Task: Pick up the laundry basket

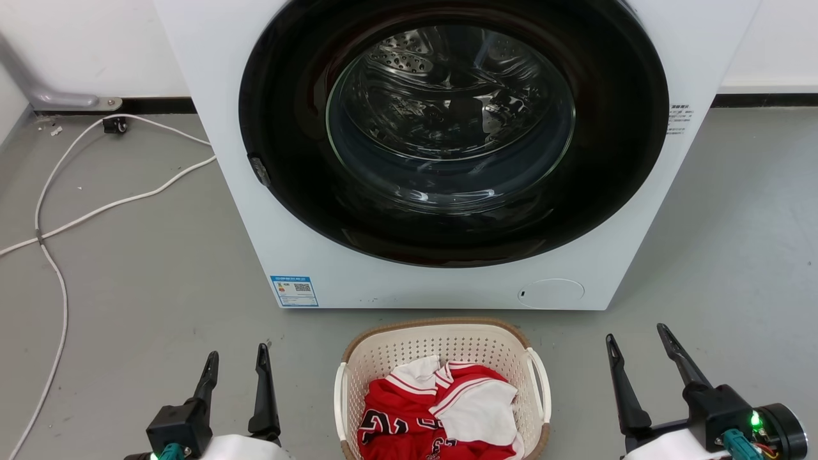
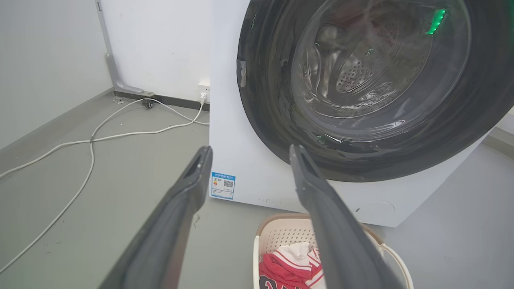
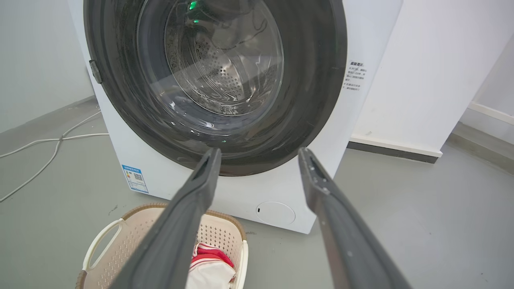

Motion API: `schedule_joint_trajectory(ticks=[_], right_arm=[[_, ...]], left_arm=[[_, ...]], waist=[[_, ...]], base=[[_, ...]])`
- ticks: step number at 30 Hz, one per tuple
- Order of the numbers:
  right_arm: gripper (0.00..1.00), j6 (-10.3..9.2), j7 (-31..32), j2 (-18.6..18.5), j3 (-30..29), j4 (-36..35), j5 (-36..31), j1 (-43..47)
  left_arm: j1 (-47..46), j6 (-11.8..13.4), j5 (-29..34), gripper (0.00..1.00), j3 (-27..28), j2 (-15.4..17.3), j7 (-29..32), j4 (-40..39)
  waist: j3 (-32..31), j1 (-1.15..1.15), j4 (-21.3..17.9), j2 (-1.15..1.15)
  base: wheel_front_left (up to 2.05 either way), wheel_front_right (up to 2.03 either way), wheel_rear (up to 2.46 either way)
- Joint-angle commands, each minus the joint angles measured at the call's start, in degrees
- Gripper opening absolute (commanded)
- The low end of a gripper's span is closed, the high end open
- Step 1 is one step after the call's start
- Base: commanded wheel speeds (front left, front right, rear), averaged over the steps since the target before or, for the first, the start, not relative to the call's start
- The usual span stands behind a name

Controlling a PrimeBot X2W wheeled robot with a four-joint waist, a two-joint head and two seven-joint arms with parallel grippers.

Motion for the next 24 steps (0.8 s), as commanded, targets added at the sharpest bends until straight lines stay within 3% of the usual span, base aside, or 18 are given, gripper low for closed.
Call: schedule_joint_trajectory(ticks=[1, 24], right_arm=[[1.00, -0.02, -0.5, -0.2, 0.1, 0.1, -1.5, 0.8], [1.00, -0.03, -0.4, -0.2, -0.7, 1.3, -0.2, 0.6]], left_arm=[[0.7, 0.4, 1.3, 1.00, -0.2, 0.2, -0.5, 0.0], [1.0, 0.4, 1.2, 1.00, 0.6, 0.2, -0.5, 0.7]], waist=[[0.0, 0.00, 0.0, 0.00], [-0.1, 0.00, -0.1, 0.00]], base=[[0.00, 0.00, 0.00], [0.00, 0.00, 0.00]])
